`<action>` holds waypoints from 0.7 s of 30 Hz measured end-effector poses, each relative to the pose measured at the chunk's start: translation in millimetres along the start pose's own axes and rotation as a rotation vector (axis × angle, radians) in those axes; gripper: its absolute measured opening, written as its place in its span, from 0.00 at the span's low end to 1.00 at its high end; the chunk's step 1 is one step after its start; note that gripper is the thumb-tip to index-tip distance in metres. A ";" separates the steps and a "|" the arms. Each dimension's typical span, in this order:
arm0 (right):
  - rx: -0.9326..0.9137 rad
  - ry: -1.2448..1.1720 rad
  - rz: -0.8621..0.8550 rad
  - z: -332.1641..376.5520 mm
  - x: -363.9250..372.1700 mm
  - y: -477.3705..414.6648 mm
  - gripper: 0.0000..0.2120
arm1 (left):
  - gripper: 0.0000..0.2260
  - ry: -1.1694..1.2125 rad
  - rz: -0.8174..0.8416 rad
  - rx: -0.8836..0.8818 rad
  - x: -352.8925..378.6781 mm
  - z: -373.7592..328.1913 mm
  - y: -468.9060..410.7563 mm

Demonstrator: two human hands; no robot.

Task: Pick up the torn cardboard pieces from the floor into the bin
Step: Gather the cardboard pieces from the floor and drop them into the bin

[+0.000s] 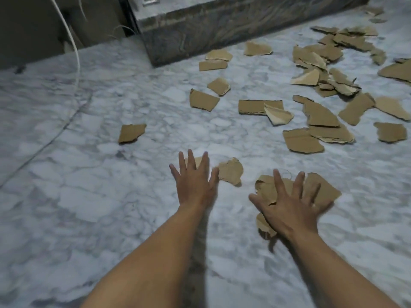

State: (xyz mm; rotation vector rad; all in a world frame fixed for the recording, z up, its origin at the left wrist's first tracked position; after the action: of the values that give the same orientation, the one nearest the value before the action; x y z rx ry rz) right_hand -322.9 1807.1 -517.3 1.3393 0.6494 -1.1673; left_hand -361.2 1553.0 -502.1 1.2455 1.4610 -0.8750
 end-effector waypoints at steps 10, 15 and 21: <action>0.123 0.025 -0.069 19.4 -10.9 -42.3 0.44 | 0.50 0.023 0.170 -0.367 -36.4 135.6 -115.3; 0.126 0.019 -0.074 36.0 -17.5 -61.8 0.44 | 0.50 0.027 0.198 -0.188 -26.9 85.8 -105.5; 0.167 -0.016 -0.178 20.1 -43.4 -86.2 0.52 | 0.55 0.051 0.047 0.011 4.2 16.4 -106.2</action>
State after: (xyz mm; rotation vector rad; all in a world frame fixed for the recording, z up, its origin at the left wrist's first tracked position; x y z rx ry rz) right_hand -420.9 1813.4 -508.4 1.4328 0.6819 -1.3999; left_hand -461.0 1516.1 -518.0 1.3141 1.4633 -0.8264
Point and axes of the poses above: each hand's wrist, its own y-axis away from the middle knuckle, its own x-axis out of the palm, z = x × y, the point moved 6 cm from there along -y, towards the middle knuckle
